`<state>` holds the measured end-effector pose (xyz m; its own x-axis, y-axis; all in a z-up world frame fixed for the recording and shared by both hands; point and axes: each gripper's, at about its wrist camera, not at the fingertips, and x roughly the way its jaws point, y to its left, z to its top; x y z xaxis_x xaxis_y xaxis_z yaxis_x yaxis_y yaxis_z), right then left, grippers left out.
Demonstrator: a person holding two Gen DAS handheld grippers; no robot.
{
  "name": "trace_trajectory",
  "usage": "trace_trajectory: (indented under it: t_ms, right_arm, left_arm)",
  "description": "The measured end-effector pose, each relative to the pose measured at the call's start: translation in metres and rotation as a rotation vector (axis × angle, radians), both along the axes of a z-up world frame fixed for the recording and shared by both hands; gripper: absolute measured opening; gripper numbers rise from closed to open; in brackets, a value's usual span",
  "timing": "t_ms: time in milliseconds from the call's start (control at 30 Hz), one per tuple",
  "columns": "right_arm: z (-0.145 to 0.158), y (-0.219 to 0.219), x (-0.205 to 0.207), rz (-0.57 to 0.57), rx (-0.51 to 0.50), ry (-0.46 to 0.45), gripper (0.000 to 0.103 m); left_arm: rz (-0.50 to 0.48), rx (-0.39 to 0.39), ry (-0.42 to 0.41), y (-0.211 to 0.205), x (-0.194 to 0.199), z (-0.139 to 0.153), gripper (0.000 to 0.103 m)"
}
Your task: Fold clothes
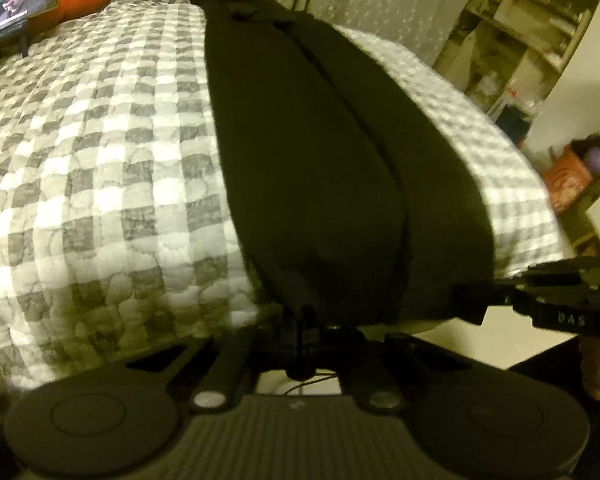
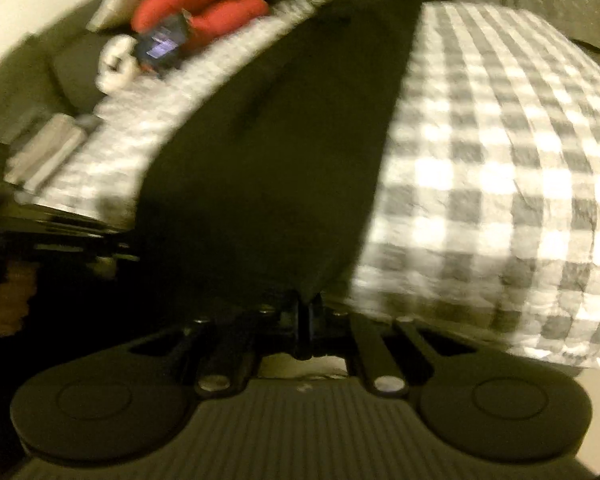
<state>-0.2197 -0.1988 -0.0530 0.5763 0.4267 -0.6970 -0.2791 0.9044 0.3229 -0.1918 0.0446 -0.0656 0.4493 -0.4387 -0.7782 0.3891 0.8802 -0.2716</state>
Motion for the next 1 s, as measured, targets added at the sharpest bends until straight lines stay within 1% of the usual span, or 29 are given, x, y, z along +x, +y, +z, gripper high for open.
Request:
trace_trajectory:
  t_ms: [100, 200, 367, 433, 533, 767, 867, 933, 1000]
  right_arm:
    - [0.022, -0.005, -0.013, 0.007, 0.083, -0.064, 0.006]
    - [0.033, -0.013, -0.012, -0.027, 0.171, -0.101, 0.006]
    - [0.052, -0.023, 0.0, -0.068, 0.286, -0.141, 0.006]
    - [0.061, -0.025, 0.007, -0.088, 0.332, -0.151, 0.006]
    - [0.073, -0.027, 0.023, -0.118, 0.375, -0.157, 0.006]
    - [0.097, -0.04, 0.078, -0.2, 0.425, -0.078, 0.006]
    - [0.105, -0.046, 0.104, -0.227, 0.426, -0.052, 0.006]
    - [0.104, -0.051, 0.121, -0.238, 0.419, -0.038, 0.006]
    - [0.098, -0.056, 0.139, -0.259, 0.425, 0.007, 0.006]
  left_arm:
    - [-0.013, -0.031, 0.012, 0.006, -0.001, 0.01, 0.001]
    - [-0.011, -0.078, 0.023, 0.013, 0.0, 0.022, 0.001]
    - [0.014, -0.169, 0.012, 0.024, 0.009, 0.048, 0.001]
    - [0.024, -0.191, 0.001, 0.027, 0.016, 0.058, 0.001]
    - [0.044, -0.207, -0.01, 0.025, 0.033, 0.069, 0.001]
    - [0.093, -0.243, -0.016, 0.016, 0.088, 0.085, 0.001]
    - [0.112, -0.251, -0.015, 0.013, 0.11, 0.09, 0.001]
    - [0.127, -0.249, -0.006, 0.01, 0.127, 0.091, 0.001]
    - [0.148, -0.24, 0.011, 0.007, 0.145, 0.088, 0.001]
